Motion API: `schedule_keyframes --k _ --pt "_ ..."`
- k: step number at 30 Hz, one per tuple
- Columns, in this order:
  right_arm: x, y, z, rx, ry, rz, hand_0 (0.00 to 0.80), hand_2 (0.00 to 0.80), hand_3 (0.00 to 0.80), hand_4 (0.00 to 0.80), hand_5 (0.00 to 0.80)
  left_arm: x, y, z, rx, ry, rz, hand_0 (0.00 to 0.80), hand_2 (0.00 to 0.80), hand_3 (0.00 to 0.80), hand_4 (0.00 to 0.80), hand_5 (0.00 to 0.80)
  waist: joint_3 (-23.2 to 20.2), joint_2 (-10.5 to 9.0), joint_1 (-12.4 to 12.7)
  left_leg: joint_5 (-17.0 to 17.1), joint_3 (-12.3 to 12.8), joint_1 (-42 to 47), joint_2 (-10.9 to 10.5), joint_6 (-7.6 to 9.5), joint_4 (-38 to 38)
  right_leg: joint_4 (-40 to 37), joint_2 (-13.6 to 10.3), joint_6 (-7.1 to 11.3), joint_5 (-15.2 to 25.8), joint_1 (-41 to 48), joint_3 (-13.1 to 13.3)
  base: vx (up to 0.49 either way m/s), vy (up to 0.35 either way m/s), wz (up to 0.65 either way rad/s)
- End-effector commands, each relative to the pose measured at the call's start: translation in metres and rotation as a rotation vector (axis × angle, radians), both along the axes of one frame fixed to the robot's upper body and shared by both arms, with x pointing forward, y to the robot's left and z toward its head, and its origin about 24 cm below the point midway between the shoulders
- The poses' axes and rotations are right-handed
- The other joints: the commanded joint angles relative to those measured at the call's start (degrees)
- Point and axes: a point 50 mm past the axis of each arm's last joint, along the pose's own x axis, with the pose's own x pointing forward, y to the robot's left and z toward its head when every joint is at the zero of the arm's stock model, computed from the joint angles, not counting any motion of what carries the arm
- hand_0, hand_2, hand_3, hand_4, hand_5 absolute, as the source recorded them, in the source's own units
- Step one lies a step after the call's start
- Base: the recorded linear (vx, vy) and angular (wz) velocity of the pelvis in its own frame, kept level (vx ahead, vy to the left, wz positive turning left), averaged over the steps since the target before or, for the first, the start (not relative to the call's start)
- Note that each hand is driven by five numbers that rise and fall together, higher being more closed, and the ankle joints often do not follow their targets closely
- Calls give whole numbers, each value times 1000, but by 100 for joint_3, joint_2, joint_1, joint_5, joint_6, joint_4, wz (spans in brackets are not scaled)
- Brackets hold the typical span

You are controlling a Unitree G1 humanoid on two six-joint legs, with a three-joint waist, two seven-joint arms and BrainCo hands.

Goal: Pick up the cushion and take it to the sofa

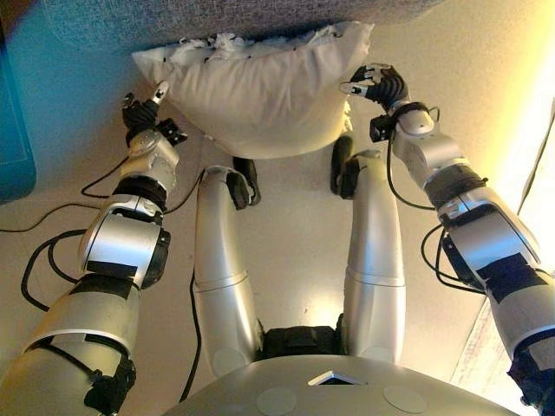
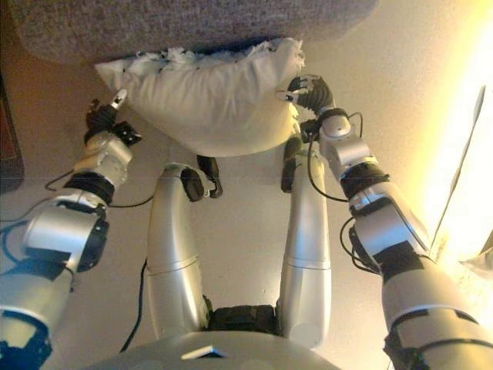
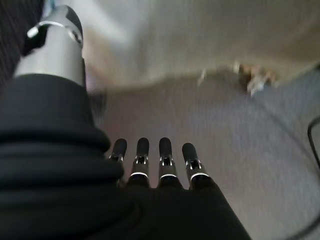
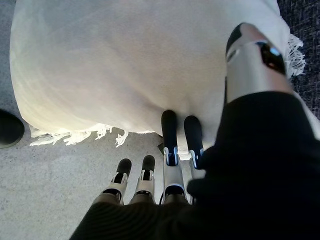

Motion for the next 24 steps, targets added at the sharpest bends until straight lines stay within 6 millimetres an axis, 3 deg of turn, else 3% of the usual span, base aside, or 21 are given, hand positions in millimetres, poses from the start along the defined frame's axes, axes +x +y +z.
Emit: schedule_keyframes --k 1,17,24 --pt "6 9 34 -20 -105 10 0 0 0 0 0 6 -15 8 -18 -92 -105 0 0 0 0 0 -42 369 -193 212 557 235 -44 92 -317 -627 -11 -134 310 597 -45 2 68 -3" --pt "2 -28 18 21 -64 -106 0 0 0 0 0 6 -24 5 -37 -104 -216 0 0 0 0 0 -42 393 -251 91 694 186 22 164 -388 -843 1 -117 351 553 44 7 51 -3" --pt "2 -24 20 15 -70 -67 0 0 0 0 0 7 -23 8 -48 -134 -224 0 0 0 0 0 -42 395 -230 89 724 130 7 166 -422 -899 -10 -121 347 519 17 0 0 0"
